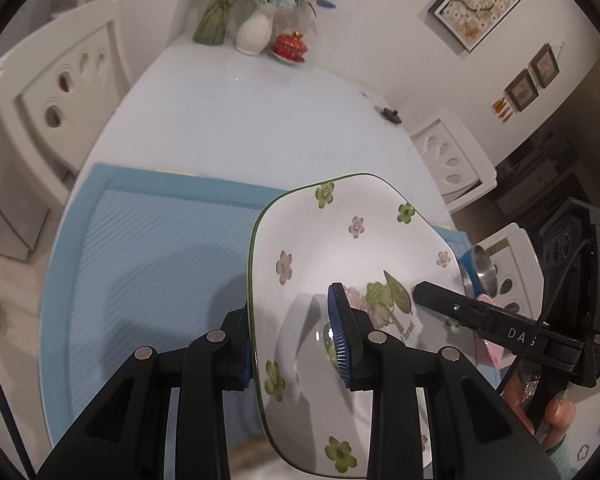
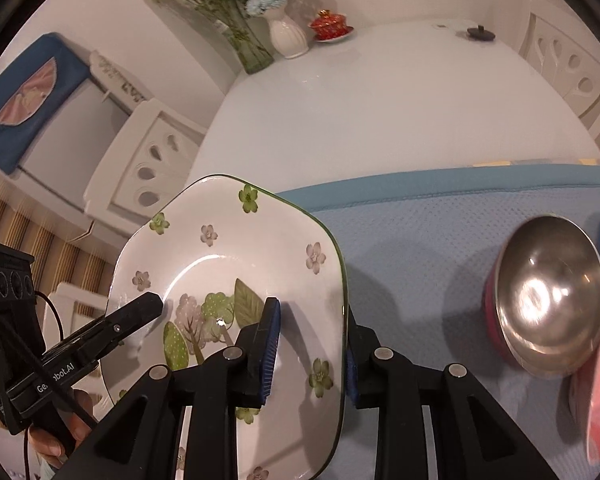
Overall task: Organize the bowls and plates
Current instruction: 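Carry the second hexagonal plate over the plate stack, then lower the hexagonal plate onto the stack and open the right gripper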
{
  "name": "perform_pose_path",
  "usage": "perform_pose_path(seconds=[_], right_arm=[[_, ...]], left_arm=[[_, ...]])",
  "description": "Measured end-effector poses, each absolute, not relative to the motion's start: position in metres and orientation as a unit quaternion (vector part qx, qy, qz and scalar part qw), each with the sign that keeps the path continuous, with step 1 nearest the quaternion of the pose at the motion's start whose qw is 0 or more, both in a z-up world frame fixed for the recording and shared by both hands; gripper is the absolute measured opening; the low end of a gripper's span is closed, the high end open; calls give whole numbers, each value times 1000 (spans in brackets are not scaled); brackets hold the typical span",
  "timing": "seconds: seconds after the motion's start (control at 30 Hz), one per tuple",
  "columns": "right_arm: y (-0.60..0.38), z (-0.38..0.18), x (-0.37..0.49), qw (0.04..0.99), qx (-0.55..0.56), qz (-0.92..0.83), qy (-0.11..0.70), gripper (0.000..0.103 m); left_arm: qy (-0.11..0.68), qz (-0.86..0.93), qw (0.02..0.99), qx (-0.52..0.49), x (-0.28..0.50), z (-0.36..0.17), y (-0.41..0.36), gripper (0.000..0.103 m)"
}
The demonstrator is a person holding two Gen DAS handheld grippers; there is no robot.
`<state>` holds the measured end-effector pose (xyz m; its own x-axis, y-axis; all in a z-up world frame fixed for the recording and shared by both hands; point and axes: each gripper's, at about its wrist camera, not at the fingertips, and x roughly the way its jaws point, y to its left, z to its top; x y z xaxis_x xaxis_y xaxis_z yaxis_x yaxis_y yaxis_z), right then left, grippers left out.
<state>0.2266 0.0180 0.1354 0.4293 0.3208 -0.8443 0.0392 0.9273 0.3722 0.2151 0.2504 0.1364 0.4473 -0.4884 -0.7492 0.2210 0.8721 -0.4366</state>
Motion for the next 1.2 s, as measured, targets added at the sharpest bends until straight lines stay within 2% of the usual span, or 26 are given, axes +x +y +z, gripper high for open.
perform_pose_path(seconds=[0.27, 0.67, 1.07, 1.2], right_arm=[[39, 146, 151, 812, 175, 99, 549, 26], [84, 79, 63, 735, 156, 158, 640, 27], [114, 58, 90, 721, 88, 168, 666, 27], [115, 56, 108, 707, 102, 169, 679, 27]], left_arm=[[487, -184, 842, -142, 129, 141, 269, 27], [547, -109, 813, -169, 15, 82, 305, 27], [561, -88, 804, -176, -13, 59, 302, 27], [565, -101, 799, -177, -15, 57, 299, 27]])
